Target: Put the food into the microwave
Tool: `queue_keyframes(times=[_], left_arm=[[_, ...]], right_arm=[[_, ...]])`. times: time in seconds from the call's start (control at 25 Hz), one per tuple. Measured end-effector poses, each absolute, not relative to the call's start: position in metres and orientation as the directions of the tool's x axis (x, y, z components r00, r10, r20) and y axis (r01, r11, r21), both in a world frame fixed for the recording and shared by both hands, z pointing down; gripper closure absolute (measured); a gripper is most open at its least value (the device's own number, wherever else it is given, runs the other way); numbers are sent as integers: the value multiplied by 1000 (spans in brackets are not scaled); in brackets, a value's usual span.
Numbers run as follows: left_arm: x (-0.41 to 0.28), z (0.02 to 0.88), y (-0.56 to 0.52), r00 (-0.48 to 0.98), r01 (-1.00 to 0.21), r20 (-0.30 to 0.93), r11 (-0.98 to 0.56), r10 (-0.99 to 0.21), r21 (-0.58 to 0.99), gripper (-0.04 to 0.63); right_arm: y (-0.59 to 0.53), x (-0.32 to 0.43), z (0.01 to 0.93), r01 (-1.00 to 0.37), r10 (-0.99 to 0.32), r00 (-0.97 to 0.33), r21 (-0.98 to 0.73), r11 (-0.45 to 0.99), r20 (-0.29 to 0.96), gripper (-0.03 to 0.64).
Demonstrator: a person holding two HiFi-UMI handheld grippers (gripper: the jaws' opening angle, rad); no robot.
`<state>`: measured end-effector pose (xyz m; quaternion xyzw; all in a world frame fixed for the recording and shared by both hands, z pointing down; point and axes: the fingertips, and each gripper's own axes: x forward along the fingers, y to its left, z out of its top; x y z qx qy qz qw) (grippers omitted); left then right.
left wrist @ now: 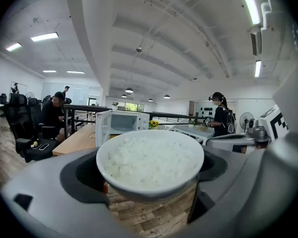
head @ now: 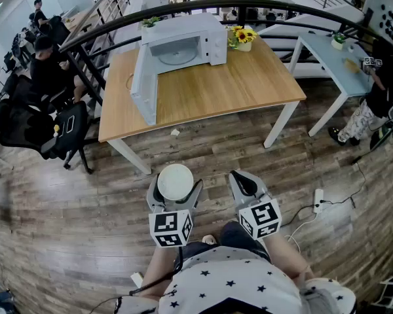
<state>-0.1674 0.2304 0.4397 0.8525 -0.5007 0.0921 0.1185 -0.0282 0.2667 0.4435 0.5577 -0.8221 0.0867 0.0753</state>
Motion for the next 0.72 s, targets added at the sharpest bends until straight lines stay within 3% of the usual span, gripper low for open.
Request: queue_keyframes(times=[0.72], left_arm=[[-179, 425, 251, 534, -845, 229, -521, -814, 119, 92]], right_arm=[[292, -57, 429, -928, -911, -370, -39, 370, 181, 612]])
